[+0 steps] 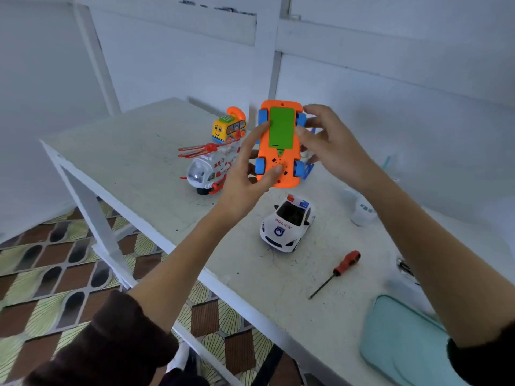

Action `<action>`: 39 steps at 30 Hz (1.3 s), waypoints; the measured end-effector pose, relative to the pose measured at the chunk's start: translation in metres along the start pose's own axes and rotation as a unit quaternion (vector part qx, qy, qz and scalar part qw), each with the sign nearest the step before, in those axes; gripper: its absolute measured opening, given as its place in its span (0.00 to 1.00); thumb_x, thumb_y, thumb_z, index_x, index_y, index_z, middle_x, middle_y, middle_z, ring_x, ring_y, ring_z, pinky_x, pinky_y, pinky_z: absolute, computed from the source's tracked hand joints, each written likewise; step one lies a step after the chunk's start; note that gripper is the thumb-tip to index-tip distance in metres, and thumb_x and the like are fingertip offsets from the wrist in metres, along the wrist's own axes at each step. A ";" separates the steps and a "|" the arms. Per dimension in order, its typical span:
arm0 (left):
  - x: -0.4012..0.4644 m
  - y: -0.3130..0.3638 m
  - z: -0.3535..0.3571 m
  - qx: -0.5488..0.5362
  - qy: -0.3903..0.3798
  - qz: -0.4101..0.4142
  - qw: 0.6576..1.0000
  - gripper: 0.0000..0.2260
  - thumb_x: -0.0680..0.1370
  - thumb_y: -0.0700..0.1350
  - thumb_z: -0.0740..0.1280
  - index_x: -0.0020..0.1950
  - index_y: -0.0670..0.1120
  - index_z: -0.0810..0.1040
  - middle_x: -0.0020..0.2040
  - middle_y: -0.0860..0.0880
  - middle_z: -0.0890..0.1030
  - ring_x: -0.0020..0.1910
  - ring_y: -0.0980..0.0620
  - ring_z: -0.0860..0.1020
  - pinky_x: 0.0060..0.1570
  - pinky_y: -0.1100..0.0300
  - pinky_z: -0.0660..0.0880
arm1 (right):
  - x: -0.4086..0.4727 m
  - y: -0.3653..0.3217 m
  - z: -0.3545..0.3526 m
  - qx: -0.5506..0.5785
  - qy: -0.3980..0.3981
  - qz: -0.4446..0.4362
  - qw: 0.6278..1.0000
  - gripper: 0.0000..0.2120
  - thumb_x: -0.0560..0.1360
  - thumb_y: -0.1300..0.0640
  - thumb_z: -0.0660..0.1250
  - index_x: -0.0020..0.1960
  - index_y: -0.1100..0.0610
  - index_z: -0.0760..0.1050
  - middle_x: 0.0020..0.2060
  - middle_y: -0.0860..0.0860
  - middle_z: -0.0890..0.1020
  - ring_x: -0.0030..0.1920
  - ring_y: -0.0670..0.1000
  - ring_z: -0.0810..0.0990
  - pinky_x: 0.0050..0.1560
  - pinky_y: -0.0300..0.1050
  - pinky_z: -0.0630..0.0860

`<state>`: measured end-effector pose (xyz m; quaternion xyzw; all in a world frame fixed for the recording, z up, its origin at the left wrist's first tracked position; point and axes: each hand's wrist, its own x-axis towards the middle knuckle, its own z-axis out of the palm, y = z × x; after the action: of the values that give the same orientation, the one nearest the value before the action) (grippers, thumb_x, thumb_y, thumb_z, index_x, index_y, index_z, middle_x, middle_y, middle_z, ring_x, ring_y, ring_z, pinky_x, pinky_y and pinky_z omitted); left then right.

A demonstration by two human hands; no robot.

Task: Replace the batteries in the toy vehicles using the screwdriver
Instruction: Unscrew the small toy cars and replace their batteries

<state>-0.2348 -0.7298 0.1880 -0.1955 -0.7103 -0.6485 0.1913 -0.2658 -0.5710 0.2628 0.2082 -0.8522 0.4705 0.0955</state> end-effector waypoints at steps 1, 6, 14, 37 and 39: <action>0.003 -0.002 -0.009 -0.001 0.007 0.003 1.000 0.26 0.77 0.44 0.66 0.70 0.60 0.59 0.55 0.50 0.77 0.51 0.54 0.79 0.40 0.63 0.77 | 0.010 -0.005 0.009 0.004 -0.013 -0.002 1.000 0.20 0.78 0.51 0.61 0.67 0.53 0.63 0.57 0.50 0.74 0.44 0.49 0.79 0.45 0.48 0.79; 0.021 -0.019 -0.065 0.027 0.043 0.003 0.999 0.30 0.78 0.41 0.68 0.71 0.57 0.55 0.54 0.54 0.77 0.54 0.56 0.79 0.45 0.64 0.78 | 0.058 -0.017 0.060 -0.002 -0.039 -0.031 0.999 0.20 0.77 0.52 0.62 0.68 0.53 0.63 0.56 0.49 0.74 0.46 0.49 0.79 0.42 0.44 0.80; 0.076 -0.069 -0.198 0.073 0.050 -0.017 0.996 0.34 0.73 0.49 0.70 0.71 0.62 0.53 0.55 0.55 0.75 0.51 0.52 0.79 0.46 0.57 0.80 | 0.157 -0.036 0.171 0.031 -0.044 -0.039 0.998 0.19 0.76 0.55 0.64 0.66 0.55 0.65 0.54 0.51 0.74 0.44 0.52 0.79 0.40 0.42 0.78; 0.151 -0.215 -0.397 0.040 0.056 -0.209 0.975 0.32 0.78 0.54 0.63 0.75 0.48 0.51 0.66 0.43 0.70 0.52 0.55 0.78 0.46 0.65 0.77 | 0.305 -0.017 0.384 0.180 0.029 0.188 0.965 0.11 0.76 0.52 0.64 0.55 0.55 0.69 0.45 0.48 0.77 0.47 0.49 0.79 0.50 0.50 0.78; 0.153 -0.220 -0.397 0.046 0.065 -0.213 0.974 0.29 0.79 0.50 0.62 0.75 0.47 0.53 0.64 0.43 0.72 0.53 0.50 0.78 0.47 0.65 0.78 | 0.304 -0.009 0.395 0.186 0.039 0.185 0.964 0.09 0.78 0.52 0.61 0.56 0.54 0.67 0.46 0.46 0.76 0.46 0.44 0.77 0.48 0.41 0.77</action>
<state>-0.4734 -1.1385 0.1161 0.0113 -0.7507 -0.6524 0.1031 -0.5210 -0.9881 0.1657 0.0421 -0.7686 0.6383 -0.0003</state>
